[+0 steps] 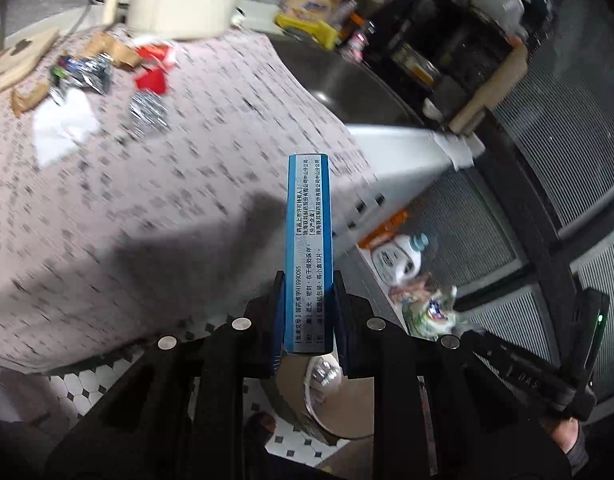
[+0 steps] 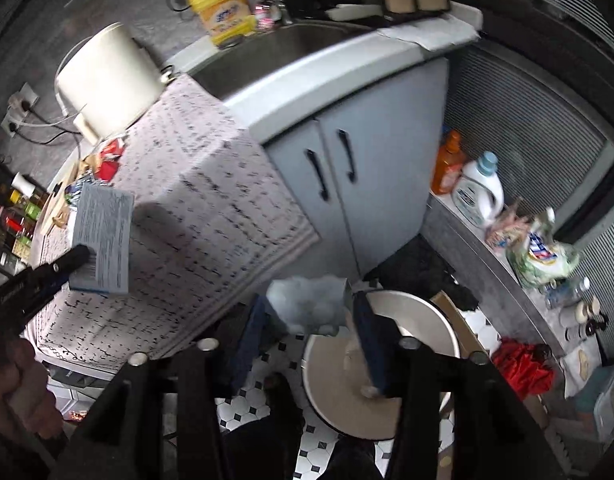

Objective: Collect trash
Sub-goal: 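Drop the white plastic piece into the bin with the right tool while the left tool drops the box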

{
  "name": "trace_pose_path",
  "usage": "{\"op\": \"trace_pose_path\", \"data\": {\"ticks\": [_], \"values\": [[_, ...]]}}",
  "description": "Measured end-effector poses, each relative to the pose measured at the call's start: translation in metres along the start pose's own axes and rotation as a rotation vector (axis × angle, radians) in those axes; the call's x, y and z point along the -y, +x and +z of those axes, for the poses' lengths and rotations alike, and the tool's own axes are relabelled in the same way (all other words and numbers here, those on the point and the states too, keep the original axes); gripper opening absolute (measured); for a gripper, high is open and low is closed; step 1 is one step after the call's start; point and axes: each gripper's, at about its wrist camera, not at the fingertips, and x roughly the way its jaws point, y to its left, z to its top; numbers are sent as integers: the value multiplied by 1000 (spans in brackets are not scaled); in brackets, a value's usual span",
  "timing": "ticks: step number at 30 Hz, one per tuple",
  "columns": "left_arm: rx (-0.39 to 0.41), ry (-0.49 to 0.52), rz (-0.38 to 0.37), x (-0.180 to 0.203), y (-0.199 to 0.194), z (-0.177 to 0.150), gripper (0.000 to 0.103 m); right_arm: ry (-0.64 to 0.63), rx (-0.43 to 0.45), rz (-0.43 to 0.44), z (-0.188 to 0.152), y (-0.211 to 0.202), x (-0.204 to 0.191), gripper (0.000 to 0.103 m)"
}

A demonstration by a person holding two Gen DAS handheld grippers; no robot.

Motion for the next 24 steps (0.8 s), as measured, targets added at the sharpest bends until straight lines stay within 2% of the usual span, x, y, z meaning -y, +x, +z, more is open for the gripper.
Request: {"op": "trace_pose_path", "data": {"ticks": [8,22,24], "values": [[-93,61,-55,53,36,-38,21,51,23,-46,-19,-21,59,54],[-324,204,-114,127,98,-89,23,207,66,-112,-55,-55,139,54],[-365,213,-111,131,105,-95,39,224,68,-118,-59,-57,146,54]]}}
